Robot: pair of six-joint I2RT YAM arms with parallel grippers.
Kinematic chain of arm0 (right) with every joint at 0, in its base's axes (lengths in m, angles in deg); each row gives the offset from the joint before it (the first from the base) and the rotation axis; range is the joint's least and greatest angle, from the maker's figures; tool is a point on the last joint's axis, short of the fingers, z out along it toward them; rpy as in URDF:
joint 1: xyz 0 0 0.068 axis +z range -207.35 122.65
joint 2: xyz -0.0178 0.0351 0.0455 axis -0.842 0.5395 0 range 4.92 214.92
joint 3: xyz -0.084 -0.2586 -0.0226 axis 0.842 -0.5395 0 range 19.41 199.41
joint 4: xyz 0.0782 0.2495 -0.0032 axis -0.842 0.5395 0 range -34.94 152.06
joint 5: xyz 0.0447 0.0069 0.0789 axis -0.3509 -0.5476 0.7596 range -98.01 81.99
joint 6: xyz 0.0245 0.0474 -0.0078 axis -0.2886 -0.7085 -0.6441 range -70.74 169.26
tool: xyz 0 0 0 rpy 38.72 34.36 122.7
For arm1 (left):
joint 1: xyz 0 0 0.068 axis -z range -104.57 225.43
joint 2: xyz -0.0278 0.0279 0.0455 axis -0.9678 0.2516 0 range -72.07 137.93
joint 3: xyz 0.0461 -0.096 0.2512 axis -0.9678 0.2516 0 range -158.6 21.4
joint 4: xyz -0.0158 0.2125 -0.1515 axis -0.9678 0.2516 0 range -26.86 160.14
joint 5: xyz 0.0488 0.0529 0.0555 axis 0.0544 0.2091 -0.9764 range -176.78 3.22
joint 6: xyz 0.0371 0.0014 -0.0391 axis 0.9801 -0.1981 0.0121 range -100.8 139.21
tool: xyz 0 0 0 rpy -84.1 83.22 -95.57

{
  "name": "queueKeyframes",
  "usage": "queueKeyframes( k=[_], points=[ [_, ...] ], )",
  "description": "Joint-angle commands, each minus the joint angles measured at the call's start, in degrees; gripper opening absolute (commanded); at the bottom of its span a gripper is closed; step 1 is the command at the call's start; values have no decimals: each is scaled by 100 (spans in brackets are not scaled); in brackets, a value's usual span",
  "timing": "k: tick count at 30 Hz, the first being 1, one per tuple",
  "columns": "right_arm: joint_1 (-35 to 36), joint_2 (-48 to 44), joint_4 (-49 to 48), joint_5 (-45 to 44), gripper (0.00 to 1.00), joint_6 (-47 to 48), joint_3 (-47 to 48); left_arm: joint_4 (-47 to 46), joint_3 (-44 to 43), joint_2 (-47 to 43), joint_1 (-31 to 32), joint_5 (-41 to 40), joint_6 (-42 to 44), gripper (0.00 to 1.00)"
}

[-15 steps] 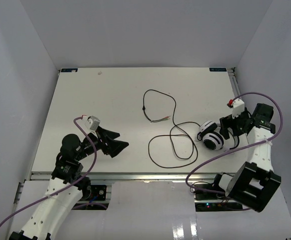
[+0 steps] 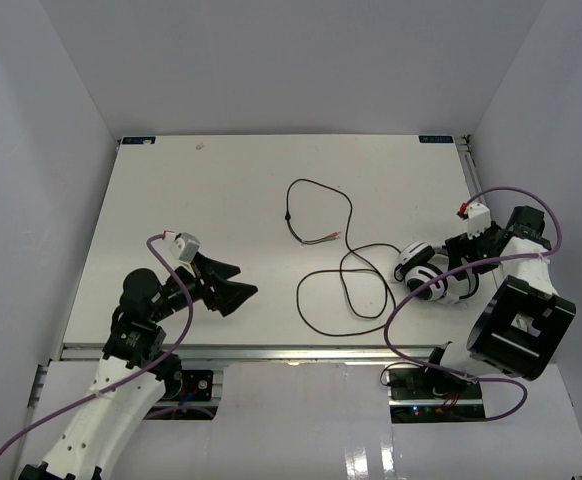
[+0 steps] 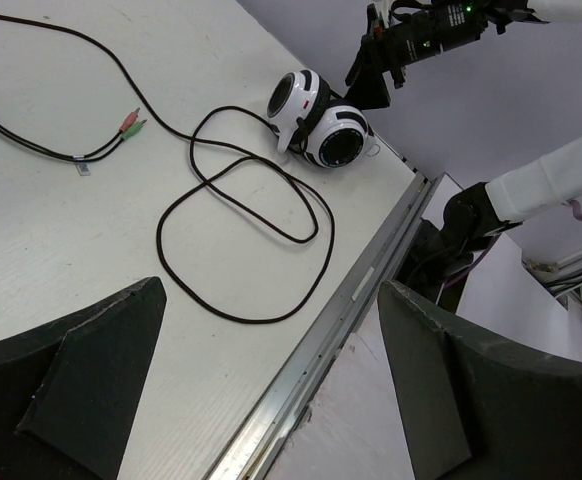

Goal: Wrap the headphones

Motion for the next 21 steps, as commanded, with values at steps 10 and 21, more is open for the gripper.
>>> queueKeyframes(
  k=[10,21],
  points=[
    [-20,-42,-924,-1091,99,-321,-26,-169,46,45,0,198,-27,98],
    [-10,703,-949,-931,68,-494,-166,-168,46,183,0,168,-21,98]
  ],
)
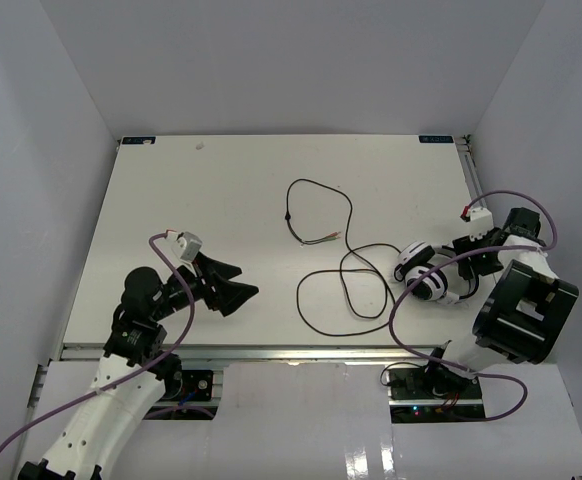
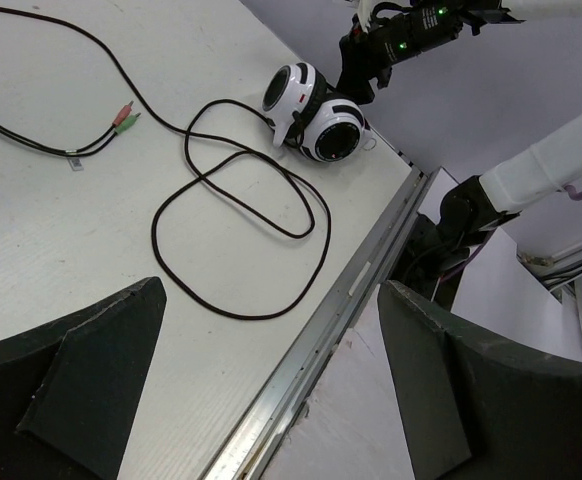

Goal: Wrap the headphones

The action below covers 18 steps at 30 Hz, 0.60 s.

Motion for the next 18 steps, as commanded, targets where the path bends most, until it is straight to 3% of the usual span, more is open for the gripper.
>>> queueKeyframes(
  k=[1,3,7,13,15,18],
  points=[
    [-5,193,-215,16,65,-100,-70,-126,42,97,0,78,-22,98],
    [6,383,-235,8,52,-132,-72,-135,42,116,0,83,-24,98],
    [24,609,-403,-39,38,-227,-124,-126,42,120,0,70,-15,98],
    [24,643,-531,-68,23,-228,-300,-117,42,107,0,82,-15,98],
    [24,465,-465,90,11,-219,-363,-117,33,100,0,105,-15,98],
    [32,3,-51,777,8,-219,-357,-125,25,99,0,143,-15,98]
  ],
)
